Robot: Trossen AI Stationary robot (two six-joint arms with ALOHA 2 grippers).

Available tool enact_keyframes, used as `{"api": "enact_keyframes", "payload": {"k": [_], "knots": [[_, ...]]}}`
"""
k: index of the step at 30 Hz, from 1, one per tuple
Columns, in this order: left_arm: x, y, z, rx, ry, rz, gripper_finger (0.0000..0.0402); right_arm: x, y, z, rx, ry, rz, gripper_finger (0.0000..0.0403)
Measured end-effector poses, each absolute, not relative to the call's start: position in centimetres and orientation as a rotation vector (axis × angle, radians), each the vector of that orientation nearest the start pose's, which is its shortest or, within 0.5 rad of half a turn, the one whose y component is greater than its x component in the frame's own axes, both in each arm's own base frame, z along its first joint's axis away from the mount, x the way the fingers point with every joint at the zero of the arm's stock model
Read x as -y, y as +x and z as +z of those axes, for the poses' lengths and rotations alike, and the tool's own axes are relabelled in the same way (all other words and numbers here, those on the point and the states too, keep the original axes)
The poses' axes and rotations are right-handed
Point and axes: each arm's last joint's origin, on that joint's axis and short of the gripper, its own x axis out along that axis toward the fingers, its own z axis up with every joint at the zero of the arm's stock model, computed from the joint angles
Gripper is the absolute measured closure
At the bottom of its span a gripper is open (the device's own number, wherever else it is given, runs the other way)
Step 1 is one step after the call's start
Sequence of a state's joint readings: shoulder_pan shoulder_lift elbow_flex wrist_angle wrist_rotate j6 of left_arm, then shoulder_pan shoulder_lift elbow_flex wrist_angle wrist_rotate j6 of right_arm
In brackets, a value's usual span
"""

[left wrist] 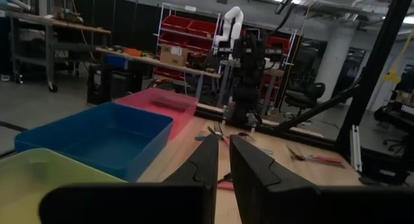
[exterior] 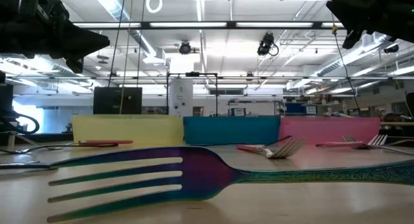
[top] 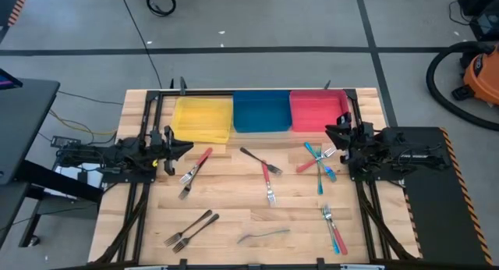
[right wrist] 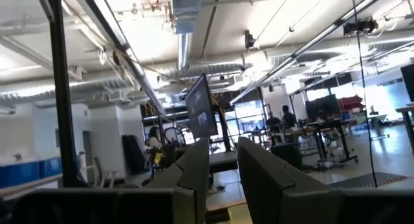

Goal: Sort silverware by color (type)
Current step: Put the top left pink fork into the yellow bin

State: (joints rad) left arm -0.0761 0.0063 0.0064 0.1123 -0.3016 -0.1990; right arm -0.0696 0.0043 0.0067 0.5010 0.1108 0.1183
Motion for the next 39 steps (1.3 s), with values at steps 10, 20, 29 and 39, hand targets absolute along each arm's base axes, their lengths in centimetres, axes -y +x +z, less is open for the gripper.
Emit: {"api": "enact_keyframes", "payload": {"k": [10,20,29,39], "knots": [[-0.21,9.61,17.45,0.125,-0.250,0.240,0.0361,0.83,8.52,21.16,0.511,0.135,-0.113,0.0313],[-0.24,9.60,17.47,0.111,-0.123,0.258,0.0361,0.85,8.58,21.05,0.498,0.139,-0.119,0.0313],[-0.29,9.59,17.46,0.109,-0.109,0.278,0.0361,0.85,8.59,21.04,0.502,0.214,-0.099,0.0313],[-0.28,9.60,17.36,0.105,-0.153,0.273,0.0361,0.85,8.59,21.04,0.501,0.201,-0.103,0.0313]]}}
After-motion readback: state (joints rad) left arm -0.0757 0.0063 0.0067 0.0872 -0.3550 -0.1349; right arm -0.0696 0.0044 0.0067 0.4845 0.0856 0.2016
